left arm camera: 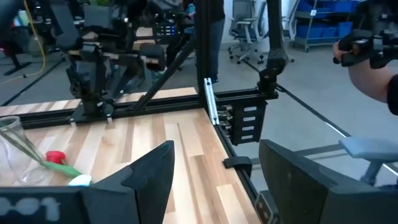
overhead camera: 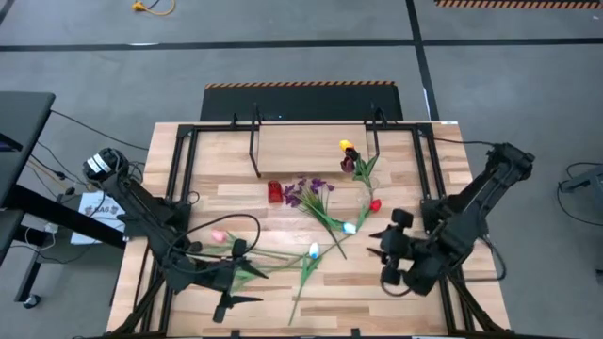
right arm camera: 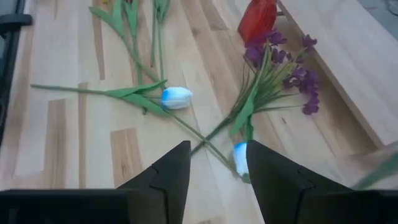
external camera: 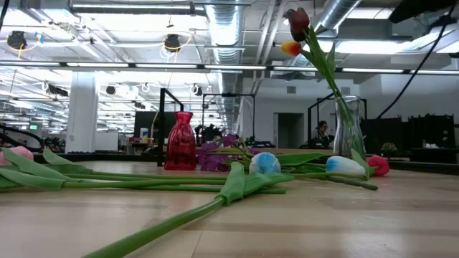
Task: Pick and place flowers into a vace then onto a shelf
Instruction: Put the pink flower into the transparent vase
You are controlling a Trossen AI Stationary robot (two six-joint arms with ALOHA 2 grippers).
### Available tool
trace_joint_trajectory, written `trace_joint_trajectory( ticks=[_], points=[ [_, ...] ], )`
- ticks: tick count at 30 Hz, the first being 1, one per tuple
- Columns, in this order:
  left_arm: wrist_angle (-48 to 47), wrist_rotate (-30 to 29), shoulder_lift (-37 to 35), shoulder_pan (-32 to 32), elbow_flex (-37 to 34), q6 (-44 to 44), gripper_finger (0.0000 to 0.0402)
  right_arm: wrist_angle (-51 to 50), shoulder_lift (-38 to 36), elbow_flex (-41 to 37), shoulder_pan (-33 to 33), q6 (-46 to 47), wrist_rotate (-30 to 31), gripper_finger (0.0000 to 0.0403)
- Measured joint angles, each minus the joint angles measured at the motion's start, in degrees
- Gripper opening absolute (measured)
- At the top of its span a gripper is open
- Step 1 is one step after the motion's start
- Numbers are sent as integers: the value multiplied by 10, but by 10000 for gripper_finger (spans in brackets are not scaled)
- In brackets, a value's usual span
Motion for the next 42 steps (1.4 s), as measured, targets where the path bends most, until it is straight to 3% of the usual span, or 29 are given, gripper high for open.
trace_joint_trajectory(
  ticks=[8, 15, 18, 24, 29, 35, 38, 42],
  points=[
    [-29, -2, 0, -9, 0, 7, 226, 141, 113, 0, -25, 7, 38, 148],
    [-45, -23, -33, -10, 0, 10, 226, 333, 184, 8, -44, -121, 37, 143],
    [-42, 25, -63, -8, 0, 40, 226, 377, 202, 16, -49, -150, 38, 136],
    [-72, 183, -143, 34, -6, 53, 226, 494, 238, 17, -59, -224, 43, 127],
    [-10, 230, -226, 65, -93, 57, 226, 599, 274, 17, -78, -286, 42, 128],
    [199, 229, -326, 86, -284, 30, 226, 655, 305, 17, -109, -323, 35, 129],
    [261, 229, -358, 89, -347, 24, 226, 647, 307, 17, -128, -321, 30, 129],
    [275, 231, -373, 88, -377, 20, 226, 640, 310, 17, -160, -321, -41, 129]
  ],
)
